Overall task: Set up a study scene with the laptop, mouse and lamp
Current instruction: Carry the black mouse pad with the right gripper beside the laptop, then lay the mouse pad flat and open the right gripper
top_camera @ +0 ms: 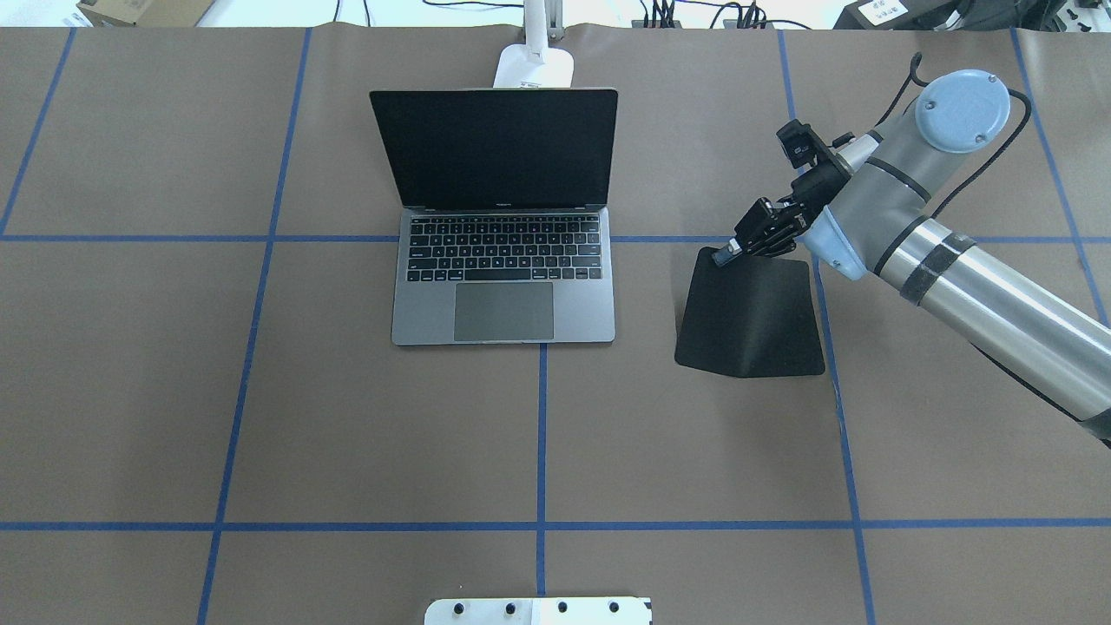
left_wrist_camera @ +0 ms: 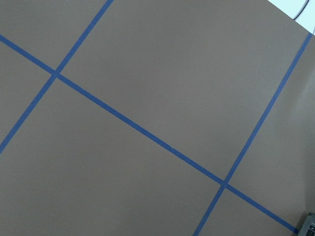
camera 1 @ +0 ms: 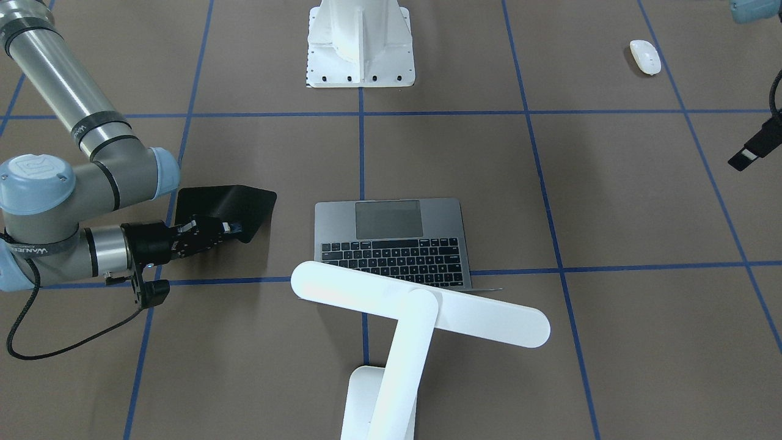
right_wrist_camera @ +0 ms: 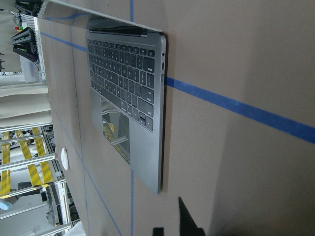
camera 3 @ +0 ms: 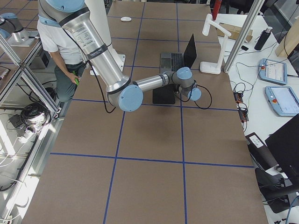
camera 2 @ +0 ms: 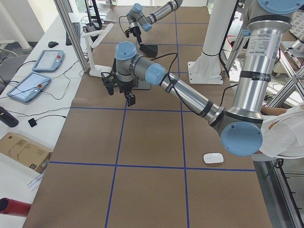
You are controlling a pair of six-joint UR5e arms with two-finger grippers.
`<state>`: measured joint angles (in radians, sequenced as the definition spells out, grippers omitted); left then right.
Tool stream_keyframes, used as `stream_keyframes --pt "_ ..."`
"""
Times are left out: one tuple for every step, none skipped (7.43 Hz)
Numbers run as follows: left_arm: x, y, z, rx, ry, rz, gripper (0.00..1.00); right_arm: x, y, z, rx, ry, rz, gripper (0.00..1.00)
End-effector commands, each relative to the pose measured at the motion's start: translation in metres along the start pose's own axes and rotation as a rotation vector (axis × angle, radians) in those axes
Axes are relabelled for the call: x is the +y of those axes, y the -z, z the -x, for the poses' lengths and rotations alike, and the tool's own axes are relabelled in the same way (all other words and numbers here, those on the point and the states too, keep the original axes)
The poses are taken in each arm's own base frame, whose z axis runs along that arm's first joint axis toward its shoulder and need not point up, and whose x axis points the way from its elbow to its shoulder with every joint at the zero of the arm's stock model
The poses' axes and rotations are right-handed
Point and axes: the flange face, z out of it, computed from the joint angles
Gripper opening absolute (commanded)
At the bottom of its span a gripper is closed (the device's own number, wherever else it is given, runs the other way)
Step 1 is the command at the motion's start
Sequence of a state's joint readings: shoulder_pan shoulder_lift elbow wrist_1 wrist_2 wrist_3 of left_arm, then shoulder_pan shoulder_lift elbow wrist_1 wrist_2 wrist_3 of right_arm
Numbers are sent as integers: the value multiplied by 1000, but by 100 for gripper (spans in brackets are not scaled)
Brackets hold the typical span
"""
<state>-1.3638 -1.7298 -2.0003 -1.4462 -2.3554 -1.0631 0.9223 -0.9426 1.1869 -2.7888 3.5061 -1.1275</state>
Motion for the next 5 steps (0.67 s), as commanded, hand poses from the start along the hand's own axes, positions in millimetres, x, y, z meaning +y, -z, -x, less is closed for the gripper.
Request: stream_keyframes --pt "2 5 0 8 2 -2 99 -8 -5 4 -13 -1 -24 43" --pt "1 9 1 13 6 -5 99 -22 -16 11 -32 -6 -55 44" --pt "7 13 1 18 2 -7 99 -26 -18 8 -33 -15 -65 44" --pt "7 14 1 20 2 -8 99 -33 -20 10 -45 -21 -92 44" --pt "8 15 1 21 0 -9 99 -37 -21 11 -51 -22 -106 46"
